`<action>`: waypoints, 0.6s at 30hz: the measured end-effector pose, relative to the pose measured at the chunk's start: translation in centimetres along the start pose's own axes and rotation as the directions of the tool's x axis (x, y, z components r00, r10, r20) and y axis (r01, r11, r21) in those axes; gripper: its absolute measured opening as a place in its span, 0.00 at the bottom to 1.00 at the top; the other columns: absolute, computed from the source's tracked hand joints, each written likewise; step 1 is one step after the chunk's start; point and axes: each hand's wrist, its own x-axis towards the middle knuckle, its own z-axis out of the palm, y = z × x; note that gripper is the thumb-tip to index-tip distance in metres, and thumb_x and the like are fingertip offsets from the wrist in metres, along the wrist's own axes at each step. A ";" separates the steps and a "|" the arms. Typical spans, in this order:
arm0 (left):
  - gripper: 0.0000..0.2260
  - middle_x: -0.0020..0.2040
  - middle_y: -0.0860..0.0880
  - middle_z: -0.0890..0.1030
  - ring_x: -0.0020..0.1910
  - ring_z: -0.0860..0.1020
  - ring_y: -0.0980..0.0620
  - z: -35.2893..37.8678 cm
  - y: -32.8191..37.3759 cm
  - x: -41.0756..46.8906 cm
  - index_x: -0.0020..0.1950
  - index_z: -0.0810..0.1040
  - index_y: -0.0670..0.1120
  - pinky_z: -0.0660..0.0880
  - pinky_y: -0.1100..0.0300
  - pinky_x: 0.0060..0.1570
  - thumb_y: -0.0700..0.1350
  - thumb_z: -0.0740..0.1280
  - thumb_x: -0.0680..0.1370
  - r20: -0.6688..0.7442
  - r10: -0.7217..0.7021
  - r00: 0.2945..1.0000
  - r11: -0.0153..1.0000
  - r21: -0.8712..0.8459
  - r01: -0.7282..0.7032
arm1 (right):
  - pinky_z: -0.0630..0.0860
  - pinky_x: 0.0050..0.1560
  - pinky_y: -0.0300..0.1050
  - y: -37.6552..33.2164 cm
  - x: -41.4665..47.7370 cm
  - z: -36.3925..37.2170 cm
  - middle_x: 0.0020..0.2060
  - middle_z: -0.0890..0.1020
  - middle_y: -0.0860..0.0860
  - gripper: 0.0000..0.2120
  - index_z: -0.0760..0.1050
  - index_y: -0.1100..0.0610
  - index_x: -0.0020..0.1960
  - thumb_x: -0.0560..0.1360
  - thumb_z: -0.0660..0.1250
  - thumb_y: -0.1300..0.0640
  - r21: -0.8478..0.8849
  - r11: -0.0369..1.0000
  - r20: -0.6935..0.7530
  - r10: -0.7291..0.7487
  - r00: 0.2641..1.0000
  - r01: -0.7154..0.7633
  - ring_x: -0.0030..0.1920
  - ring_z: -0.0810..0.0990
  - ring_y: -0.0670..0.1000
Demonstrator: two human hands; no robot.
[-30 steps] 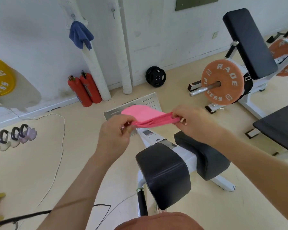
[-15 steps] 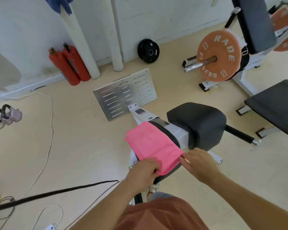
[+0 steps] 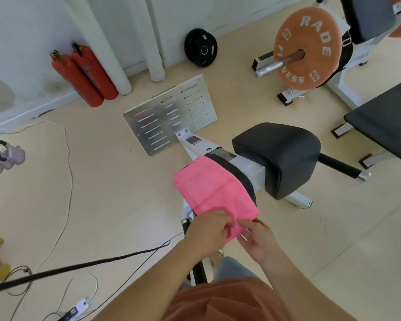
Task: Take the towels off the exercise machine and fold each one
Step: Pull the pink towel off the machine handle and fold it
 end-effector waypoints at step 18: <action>0.39 0.78 0.46 0.39 0.76 0.37 0.46 0.0 -1.9 3.6 0.77 0.45 0.53 0.41 0.38 0.73 0.44 0.66 0.74 0.145 0.110 0.983 0.885 0.437 -0.163 | 0.67 0.17 0.32 -2.5 -3.4 -1.7 0.21 0.71 0.54 0.10 0.70 0.64 0.38 0.72 0.53 0.71 0.178 0.983 -0.160 -0.006 0.987 0.035 0.19 0.71 0.47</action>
